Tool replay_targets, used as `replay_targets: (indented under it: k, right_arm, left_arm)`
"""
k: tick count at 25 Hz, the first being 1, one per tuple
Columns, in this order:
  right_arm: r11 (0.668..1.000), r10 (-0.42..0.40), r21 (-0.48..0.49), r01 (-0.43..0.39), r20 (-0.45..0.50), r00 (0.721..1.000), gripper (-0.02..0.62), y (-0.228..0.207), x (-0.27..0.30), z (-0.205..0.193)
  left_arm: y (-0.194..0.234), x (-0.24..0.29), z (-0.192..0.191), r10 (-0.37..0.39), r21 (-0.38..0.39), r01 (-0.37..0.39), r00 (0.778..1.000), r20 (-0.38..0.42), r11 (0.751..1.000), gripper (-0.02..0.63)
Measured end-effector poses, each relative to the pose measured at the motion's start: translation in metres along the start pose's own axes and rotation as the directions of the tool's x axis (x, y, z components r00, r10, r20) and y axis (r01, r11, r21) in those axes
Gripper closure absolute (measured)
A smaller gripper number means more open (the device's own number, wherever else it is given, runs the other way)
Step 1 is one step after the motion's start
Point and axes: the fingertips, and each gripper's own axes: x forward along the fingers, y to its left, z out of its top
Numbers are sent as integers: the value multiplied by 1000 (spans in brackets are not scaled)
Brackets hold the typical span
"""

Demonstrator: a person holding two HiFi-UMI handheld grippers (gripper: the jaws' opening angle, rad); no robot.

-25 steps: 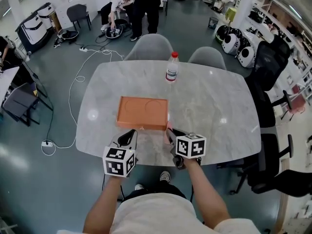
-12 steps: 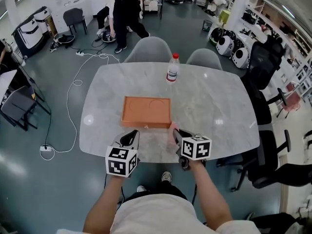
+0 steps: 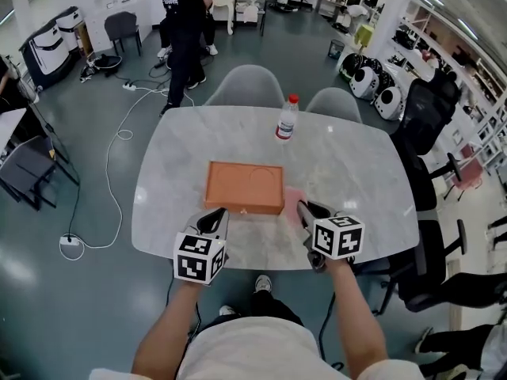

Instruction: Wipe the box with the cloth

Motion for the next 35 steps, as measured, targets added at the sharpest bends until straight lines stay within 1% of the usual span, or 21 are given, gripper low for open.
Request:
replay_targets:
  k: [4,9,14,18,19,22,25,27,29,32,35]
  right_arm:
    - [997,34,-65,-33,13,999,577,0,12,26]
    - [984,110,-139,-108,8,994,577,0,43,63]
    - [961,195,-195,-196,-23,981,578,0,85,92]
    - [936,255,-239,-259,-50,966,577,4,131,109]
    - [923,279,-256,-286,-66,958,577,8,144,112]
    - [870,363,-306,-386,-131,923,578,28,181,119]
    - [832,401,-342,-437,-173,900,577,35,207,123]
    - [799,431,-363,-479,-210,878,577,37,223,119]
    - [761,463,-377,-527,-254,849,577,43,240,114]
    - [712,494,-379,-591,-329,805,578,59,265,104]
    - [662,512,-366,-654,-417,751,577,81,288,88]
  left_arm:
    - [12,8,1,21,-5,-21,1000,2,1000,591]
    - [32,24,9,71,-24,-71,997,-4,997,591]
    - [53,44,16,126,-55,-126,992,-4,991,591]
    - [75,68,17,141,-58,-141,990,-3,988,591]
    - [82,72,16,152,-61,-152,988,-5,986,591]
    - [98,75,12,197,-84,-198,980,-17,977,591]
    - [104,80,10,214,-90,-216,976,-29,972,591]
    - [106,83,4,243,-107,-246,969,-36,963,591]
    - [109,85,-2,274,-134,-279,960,-50,951,591]
    - [118,85,-9,297,-159,-305,952,-74,939,591]
    - [127,80,-13,314,-175,-325,945,-87,930,591]
